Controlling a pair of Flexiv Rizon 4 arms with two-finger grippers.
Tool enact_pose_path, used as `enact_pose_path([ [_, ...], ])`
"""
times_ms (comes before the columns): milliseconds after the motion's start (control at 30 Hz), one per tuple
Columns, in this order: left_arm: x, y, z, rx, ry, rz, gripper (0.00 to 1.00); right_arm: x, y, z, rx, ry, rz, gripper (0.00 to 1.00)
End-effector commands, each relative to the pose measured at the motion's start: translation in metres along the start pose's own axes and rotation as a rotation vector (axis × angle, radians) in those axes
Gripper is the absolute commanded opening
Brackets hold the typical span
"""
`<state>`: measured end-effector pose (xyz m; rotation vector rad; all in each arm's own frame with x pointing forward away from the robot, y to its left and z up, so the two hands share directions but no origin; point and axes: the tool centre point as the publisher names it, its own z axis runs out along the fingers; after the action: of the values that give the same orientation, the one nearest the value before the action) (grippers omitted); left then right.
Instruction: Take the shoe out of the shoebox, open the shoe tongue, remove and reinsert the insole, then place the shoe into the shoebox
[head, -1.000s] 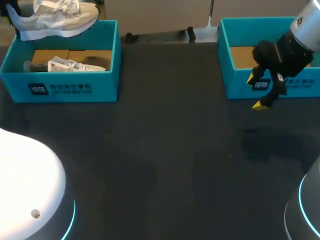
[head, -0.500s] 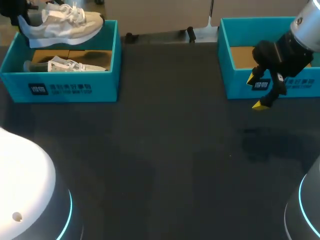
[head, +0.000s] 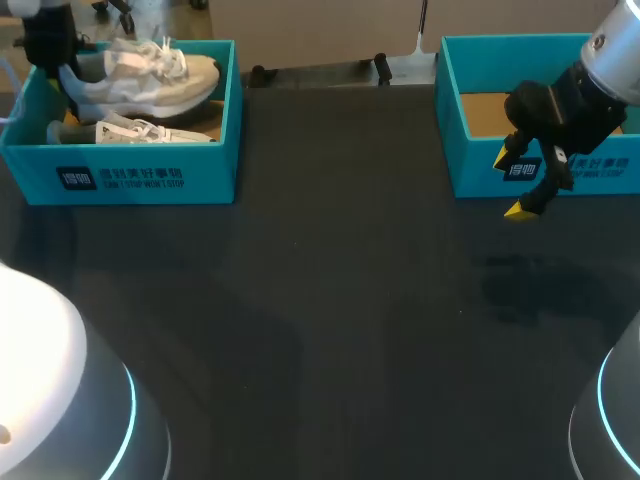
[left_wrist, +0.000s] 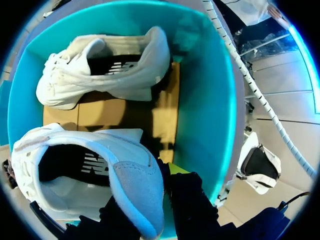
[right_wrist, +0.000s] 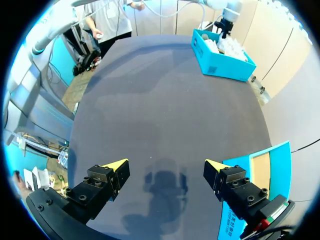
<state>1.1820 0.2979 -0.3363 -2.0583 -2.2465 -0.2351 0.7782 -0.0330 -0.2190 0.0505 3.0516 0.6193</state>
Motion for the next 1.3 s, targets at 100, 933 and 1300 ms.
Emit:
enact_pose_path([
  [100, -0.007, 0.018, 0.025, 0.015, 0.006, -0.008, 0.0, 0.0, 0.0, 0.001, 0.002, 0.0, 0.0, 1.0],
  [933, -0.007, 0.021, 0.017, 0.059, 0.004, 0.018, 1.0, 0.0, 0.0, 0.001, 0.002, 0.0, 0.0, 1.0],
  [1300, -0.006, -0.006, -0.043, 0.051, -0.07, 0.089, 1.0, 0.0, 0.0, 0.001, 0.002, 0.0, 0.0, 1.0],
])
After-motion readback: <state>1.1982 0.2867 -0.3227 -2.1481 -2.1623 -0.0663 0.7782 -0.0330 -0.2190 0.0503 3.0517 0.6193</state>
